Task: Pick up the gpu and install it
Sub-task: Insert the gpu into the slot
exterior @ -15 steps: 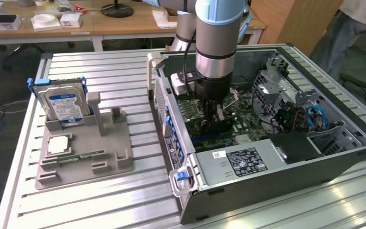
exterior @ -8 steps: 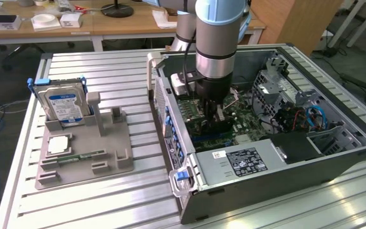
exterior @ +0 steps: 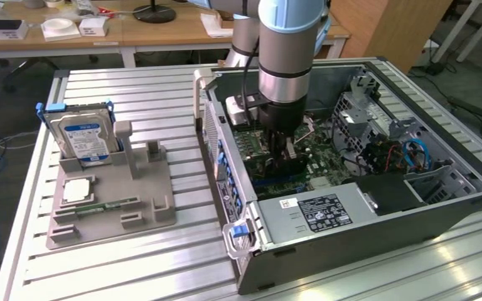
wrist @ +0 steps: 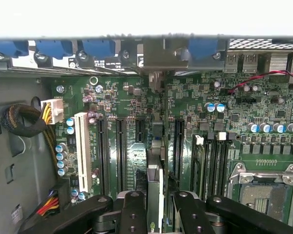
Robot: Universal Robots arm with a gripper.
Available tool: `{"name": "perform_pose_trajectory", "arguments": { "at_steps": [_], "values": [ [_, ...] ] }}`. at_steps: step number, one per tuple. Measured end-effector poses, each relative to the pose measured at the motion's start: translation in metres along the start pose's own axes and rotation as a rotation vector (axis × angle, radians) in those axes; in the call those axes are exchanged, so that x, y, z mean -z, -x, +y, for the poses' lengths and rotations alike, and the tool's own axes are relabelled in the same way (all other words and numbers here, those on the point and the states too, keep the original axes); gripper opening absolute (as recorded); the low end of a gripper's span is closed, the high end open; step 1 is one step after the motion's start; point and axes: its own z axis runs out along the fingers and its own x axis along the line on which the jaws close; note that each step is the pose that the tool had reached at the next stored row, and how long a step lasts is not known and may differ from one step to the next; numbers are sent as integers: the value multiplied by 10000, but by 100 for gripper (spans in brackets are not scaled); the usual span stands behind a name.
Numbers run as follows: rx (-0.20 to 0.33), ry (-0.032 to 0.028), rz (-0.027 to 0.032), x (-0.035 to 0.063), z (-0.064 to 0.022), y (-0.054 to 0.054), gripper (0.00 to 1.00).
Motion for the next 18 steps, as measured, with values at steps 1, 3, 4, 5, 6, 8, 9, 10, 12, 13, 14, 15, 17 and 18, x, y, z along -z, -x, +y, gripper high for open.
{"name": "perform_pose_trajectory", "arguments": {
  "at_steps": [1, 3, 4, 5, 6, 8, 9, 10, 12, 13, 14, 15, 17, 18],
  "values": [
    [2, 1, 7, -8, 1, 0, 26],
    [7, 3, 31, -38, 4, 1, 26],
    [7, -2, 27, -56, 6, 2, 26],
    [7, 1, 37, -63, 8, 3, 26],
    [8, 3, 44, -71, 8, 3, 26],
    [6, -5, 40, -88, 11, 5, 26],
    [6, -3, 43, -90, 11, 5, 26],
    [6, -2, 44, -91, 11, 4, 26],
    [6, -1, 43, -91, 12, 4, 26],
    [6, -1, 41, -92, 12, 5, 26],
    [6, 0, 41, -92, 12, 5, 26],
    [6, -1, 40, -92, 12, 5, 26],
    [6, -2, 40, -96, 12, 5, 26],
    [7, 3, 48, -109, 14, 5, 26]
  ]
}}
